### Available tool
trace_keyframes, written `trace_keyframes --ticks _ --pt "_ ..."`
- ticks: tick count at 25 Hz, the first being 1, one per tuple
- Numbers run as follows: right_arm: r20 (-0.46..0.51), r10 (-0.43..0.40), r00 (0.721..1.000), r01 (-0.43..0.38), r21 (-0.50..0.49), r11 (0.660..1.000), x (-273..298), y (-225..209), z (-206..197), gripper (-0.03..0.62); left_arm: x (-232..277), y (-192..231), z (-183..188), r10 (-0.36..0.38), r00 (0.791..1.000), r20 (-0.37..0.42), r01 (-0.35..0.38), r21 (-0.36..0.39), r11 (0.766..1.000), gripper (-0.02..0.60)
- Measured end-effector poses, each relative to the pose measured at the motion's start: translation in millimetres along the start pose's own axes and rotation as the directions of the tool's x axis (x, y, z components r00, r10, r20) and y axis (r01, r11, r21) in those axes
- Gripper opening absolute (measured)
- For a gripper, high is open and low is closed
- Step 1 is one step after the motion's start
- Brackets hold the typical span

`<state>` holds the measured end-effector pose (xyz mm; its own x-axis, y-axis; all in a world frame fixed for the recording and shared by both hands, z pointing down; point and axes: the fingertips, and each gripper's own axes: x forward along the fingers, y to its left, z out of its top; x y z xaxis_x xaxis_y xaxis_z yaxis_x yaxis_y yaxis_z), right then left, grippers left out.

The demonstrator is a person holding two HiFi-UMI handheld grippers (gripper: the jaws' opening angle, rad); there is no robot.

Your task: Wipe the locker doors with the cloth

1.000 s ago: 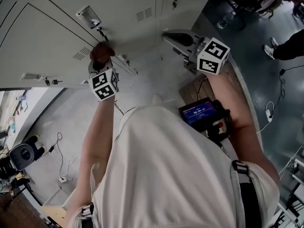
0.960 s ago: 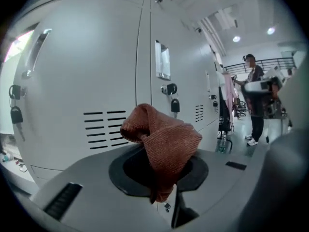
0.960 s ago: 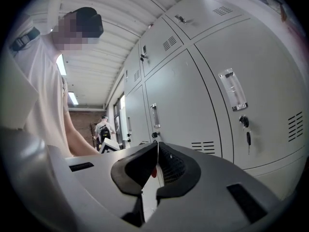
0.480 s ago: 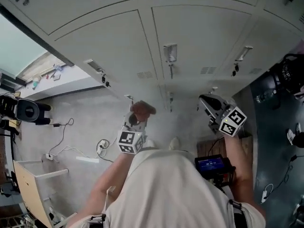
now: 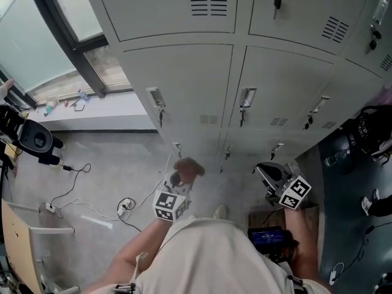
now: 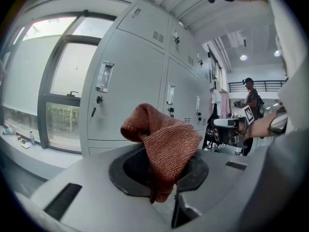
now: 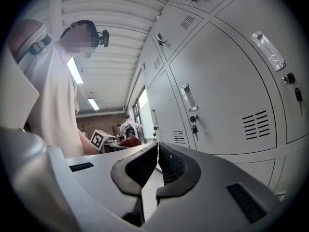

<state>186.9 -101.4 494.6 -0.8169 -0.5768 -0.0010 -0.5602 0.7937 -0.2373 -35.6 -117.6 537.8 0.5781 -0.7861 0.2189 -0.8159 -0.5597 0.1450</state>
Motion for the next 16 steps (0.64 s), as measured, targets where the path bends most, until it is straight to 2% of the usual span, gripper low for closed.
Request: trace_keyframes --ticks 7,16 --pt "0.025 -0.053 0.998 0.053 -0.003 0.999 14.0 30.6 -1.7 0.017 -31.5 23.8 3.0 -0.012 1.000 0.016 0.012 0.003 1.000 0.066" --pt "0.030 -0.071 0.997 0.071 -0.022 0.997 27.9 54.2 2.5 0.017 -46.8 40.1 2.4 -0.021 0.999 0.026 0.021 -0.002 1.000 0.066"
